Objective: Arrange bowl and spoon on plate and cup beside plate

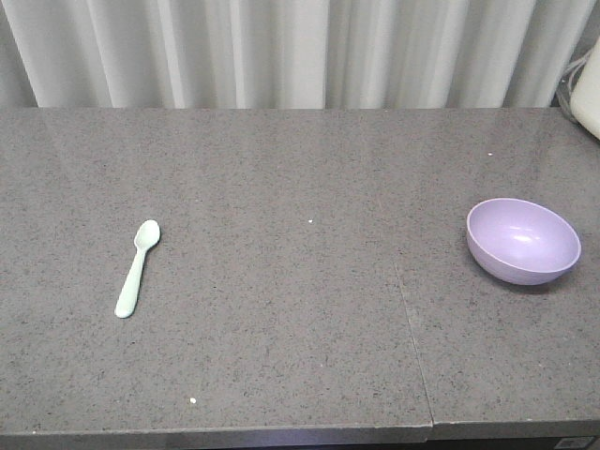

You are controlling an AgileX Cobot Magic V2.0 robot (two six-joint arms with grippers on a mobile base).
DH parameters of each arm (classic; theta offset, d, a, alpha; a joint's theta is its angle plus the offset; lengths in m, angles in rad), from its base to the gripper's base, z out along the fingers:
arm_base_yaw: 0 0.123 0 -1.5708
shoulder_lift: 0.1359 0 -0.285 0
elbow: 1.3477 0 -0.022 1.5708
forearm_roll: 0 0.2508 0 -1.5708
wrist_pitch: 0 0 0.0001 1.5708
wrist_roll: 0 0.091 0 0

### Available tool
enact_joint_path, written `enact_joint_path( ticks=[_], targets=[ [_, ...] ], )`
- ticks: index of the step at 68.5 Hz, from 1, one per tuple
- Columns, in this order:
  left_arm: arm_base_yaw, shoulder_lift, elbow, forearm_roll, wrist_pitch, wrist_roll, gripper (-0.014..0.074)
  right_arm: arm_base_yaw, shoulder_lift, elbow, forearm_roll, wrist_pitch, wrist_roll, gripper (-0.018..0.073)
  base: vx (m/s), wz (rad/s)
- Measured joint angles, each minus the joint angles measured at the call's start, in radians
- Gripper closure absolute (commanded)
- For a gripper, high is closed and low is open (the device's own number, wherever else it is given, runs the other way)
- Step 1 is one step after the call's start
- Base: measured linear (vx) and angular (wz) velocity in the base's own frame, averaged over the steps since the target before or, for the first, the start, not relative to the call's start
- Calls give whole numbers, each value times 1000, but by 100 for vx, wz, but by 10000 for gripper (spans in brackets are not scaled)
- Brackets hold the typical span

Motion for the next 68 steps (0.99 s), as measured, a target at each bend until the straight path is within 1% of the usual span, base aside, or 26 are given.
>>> enact_joint_path(
  ticks=[2, 4, 9, 13, 17, 21, 26, 30, 35, 39, 45, 47, 51, 61, 68],
  targets=[
    [0, 0, 0, 0, -26, -4, 603, 0, 5, 0, 10, -38, 5, 565, 0, 0],
    [0, 0, 1, 2, -77, -10, 603, 0, 12, 0, 16, -85, 10, 565, 0, 0],
    [0, 0, 3, 21, -264, -11, 603, 0, 29, -16, 21, -191, 17, 565, 0, 0],
    [0, 2, -9, 29, -434, 6, 603, 0, 52, -84, 21, -248, 22, 565, 0, -1],
    [0, 31, -53, 33, -568, 34, 603, 0, 88, -187, 21, -277, 23, 565, 0, 0],
    [0, 98, -138, 22, -633, 48, 603, 0, 151, -302, 12, -269, 18, 565, 0, 0],
    [0, 212, -279, -18, -643, 54, 603, 0, 248, -437, 3, -230, 13, 565, 0, 0],
    [0, 317, -412, -60, -618, 54, 603, 0, 347, -547, 0, -183, 10, 565, 0, 0],
    [0, 451, -584, -111, -527, 43, 603, 0, 479, -685, 3, -87, 8, 565, 0, 0],
    [0, 550, -714, -137, -394, 33, 603, 0, 574, -781, 13, 7, 15, 565, 0, 0],
    [0, 666, -839, -159, -202, 31, 603, 0, 692, -848, 23, 118, 20, 565, 0, 0],
    [0, 699, -864, -164, -144, 30, 603, 0, 722, -853, 23, 145, 20, 565, 0, 0],
    [0, 753, -885, -169, -67, 27, 603, 0, 770, -853, 23, 178, 22, 565, 0, 0],
    [0, 858, -887, -174, 18, 27, 603, 0, 848, -853, 23, 200, 24, 561, 0, 0],
    [-13, 918, -887, -178, 52, 27, 596, 0, 866, -854, 23, 264, 24, 536, 0, 0]
  ],
)
